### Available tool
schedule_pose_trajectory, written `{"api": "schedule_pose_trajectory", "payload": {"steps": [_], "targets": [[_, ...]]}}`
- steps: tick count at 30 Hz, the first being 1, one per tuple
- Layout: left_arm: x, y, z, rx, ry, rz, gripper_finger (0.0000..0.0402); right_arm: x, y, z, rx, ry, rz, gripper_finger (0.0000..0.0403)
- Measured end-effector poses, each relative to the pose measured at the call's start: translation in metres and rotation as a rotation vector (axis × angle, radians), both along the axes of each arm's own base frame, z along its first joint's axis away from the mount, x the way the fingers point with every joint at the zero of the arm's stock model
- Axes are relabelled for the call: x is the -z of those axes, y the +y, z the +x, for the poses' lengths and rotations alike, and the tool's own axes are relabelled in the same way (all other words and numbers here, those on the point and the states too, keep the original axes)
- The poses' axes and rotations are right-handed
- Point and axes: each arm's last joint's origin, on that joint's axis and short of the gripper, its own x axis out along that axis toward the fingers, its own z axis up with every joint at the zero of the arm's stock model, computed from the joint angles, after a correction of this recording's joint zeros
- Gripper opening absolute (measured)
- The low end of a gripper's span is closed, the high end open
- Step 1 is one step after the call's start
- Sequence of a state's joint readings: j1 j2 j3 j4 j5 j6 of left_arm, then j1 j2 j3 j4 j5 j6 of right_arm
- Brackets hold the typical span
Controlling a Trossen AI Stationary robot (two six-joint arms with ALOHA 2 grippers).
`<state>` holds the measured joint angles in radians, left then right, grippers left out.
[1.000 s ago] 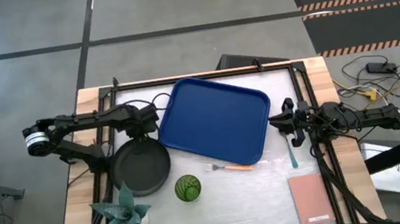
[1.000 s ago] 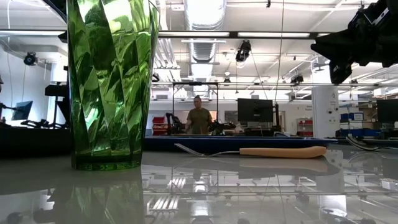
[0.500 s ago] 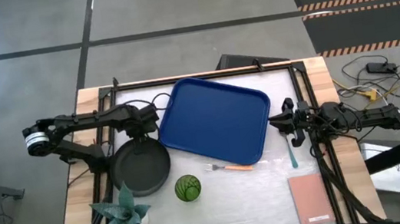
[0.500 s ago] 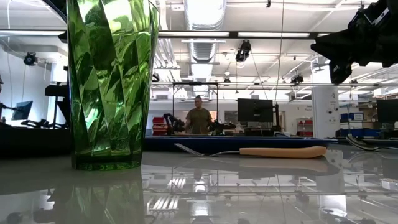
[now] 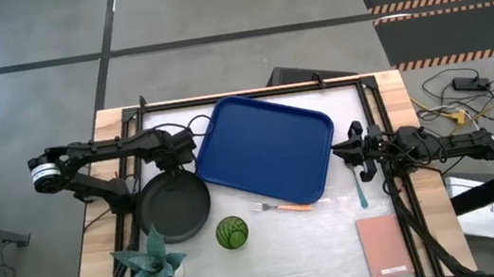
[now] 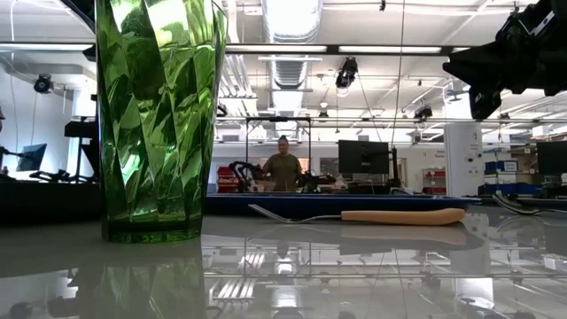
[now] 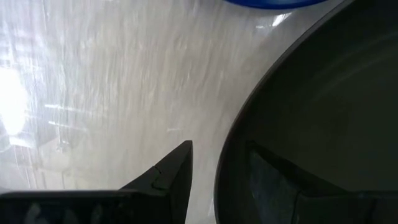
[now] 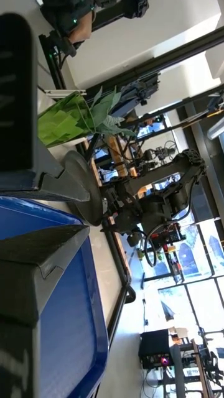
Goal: Pick and place plate/cup/fork/spoon on tray
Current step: Put the black plate on the blue tray
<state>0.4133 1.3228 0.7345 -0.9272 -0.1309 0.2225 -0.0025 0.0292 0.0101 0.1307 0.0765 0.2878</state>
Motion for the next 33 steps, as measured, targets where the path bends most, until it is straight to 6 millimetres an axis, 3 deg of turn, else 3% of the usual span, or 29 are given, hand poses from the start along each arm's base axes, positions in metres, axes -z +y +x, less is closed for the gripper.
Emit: {"api": "schedule_pose_trajectory", "payload": {"steps": [23,33], "targets": [[0.0002,0.0005,-0.0002,-0.008,0.005,0.018,0.0129,-0.0001,0.0,0.0,0.0,-0.001,0.0,0.006],[0.0002,0.0004,-0.0002,-0.007,0.004,0.013,0.0192,-0.0001,0.0,0.0,0.0,-0.001,0.0,0.006]]}}
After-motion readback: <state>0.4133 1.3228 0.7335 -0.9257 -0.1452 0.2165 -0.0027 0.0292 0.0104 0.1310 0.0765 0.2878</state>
